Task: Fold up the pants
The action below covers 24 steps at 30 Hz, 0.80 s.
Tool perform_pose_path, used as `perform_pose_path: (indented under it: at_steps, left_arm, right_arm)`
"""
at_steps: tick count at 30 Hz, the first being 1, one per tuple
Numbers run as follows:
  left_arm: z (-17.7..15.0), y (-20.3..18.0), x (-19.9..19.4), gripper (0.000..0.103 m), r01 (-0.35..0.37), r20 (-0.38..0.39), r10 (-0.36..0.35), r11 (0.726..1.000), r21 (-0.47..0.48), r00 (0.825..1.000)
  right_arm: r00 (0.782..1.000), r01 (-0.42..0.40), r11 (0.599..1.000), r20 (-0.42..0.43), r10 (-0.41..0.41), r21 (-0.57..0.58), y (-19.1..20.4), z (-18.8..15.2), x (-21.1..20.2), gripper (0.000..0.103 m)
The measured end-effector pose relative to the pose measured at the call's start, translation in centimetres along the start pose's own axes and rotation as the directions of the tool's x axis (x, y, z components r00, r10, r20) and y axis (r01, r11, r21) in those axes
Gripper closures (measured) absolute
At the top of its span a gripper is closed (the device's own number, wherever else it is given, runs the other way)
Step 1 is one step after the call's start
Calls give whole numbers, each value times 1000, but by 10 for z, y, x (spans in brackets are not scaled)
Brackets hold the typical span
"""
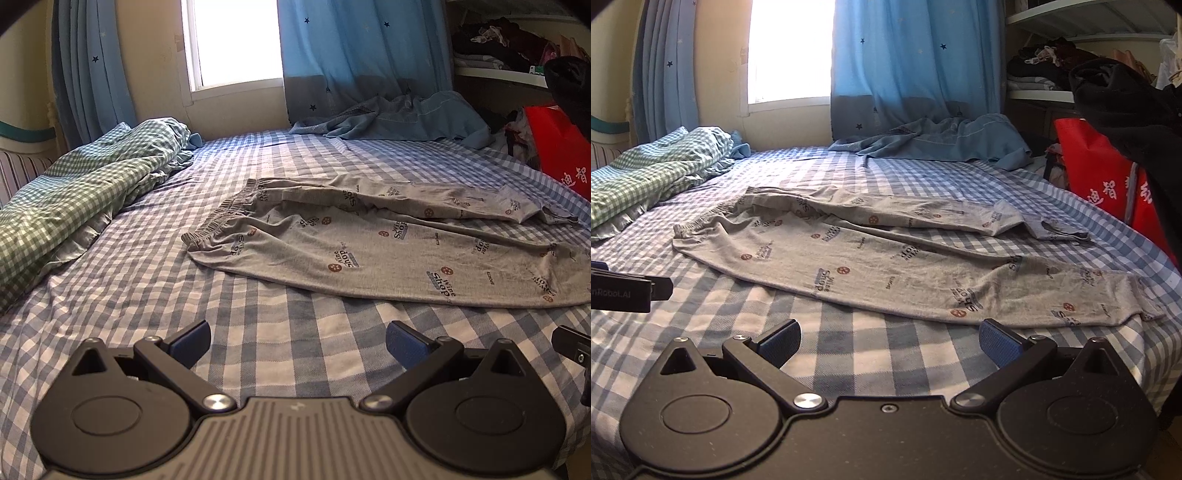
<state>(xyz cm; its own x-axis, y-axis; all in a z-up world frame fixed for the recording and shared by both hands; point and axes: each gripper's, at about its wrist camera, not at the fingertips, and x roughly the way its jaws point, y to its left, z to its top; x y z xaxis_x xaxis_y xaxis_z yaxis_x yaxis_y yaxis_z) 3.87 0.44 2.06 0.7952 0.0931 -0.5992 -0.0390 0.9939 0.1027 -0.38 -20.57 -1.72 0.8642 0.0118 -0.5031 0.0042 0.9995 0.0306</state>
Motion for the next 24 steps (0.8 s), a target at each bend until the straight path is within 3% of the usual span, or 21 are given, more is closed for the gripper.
perform_pose_path:
  at_steps: [6, 12, 24]
  left_arm:
    - [23, 2, 1, 0, -5, 24, 5, 1000, 20, 1000]
    - [57, 11, 19, 0, -7, 47, 4, 999, 53, 999]
    - [141, 22, 75, 0, -4, 90, -5, 996, 94, 996]
  right_arm:
    - [999, -44, 999, 10, 45, -20, -8, 30, 10, 0]
    - [995, -83, 996, -53, 80, -46, -21, 70, 35, 0]
    - [998, -16, 996, -67, 10, -92, -40, 139, 80, 0]
